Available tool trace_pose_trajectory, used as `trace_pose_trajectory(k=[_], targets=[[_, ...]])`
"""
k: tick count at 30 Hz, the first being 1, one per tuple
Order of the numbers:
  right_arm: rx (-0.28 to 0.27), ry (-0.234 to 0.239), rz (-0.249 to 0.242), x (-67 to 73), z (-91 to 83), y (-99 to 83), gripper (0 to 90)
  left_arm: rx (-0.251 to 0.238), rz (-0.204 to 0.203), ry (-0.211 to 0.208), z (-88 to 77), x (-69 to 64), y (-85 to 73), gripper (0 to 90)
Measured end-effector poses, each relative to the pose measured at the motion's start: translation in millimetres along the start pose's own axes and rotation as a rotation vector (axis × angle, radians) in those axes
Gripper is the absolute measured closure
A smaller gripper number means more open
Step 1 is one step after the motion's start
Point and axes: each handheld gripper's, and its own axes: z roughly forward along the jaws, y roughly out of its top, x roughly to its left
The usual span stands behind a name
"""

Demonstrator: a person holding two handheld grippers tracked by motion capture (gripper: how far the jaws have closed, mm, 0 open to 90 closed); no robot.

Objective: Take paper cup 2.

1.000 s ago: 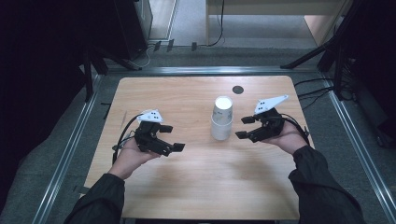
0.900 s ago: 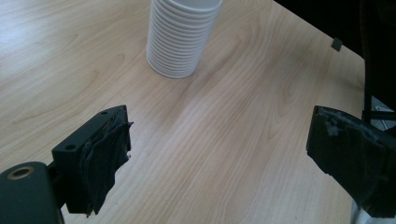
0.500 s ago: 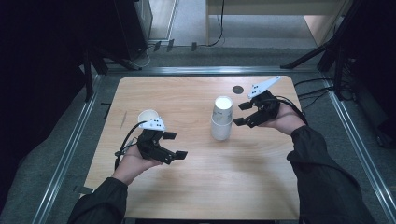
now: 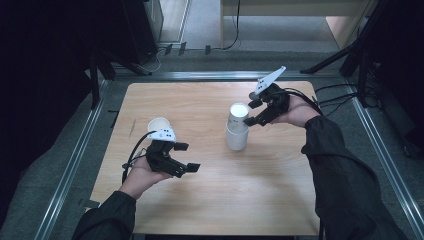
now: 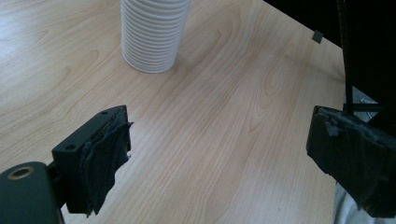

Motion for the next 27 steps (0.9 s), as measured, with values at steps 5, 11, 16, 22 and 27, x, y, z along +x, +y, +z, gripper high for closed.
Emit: trace_pose_trajectory(k=[5,11,16,22,27], targets=[[0.035,0.004,-0.02,0.1,10.2,10.0,26.7,0.008,0.001,-0.007,1.5,-0.4,-0.5,6.5],[0.051,0.017,-0.033,0.1,19.2,19.5,26.6,0.007,0.002,-0.009,1.8,-0.9,-0.5,6.5],[0.082,0.029,-0.048,0.8,27.5,28.6,28.5,0.009,0.001,-0.019,2.7,-2.1,-0.5,6.5],[0.096,0.022,-0.061,1.2,27.3,32.4,32.0,0.012,0.002,-0.019,3.2,-1.8,-1.0,6.5],[0.111,0.019,-0.057,1.8,26.3,34.1,32.6,0.014,0.003,-0.021,4.0,-1.8,-1.3,6.5]])
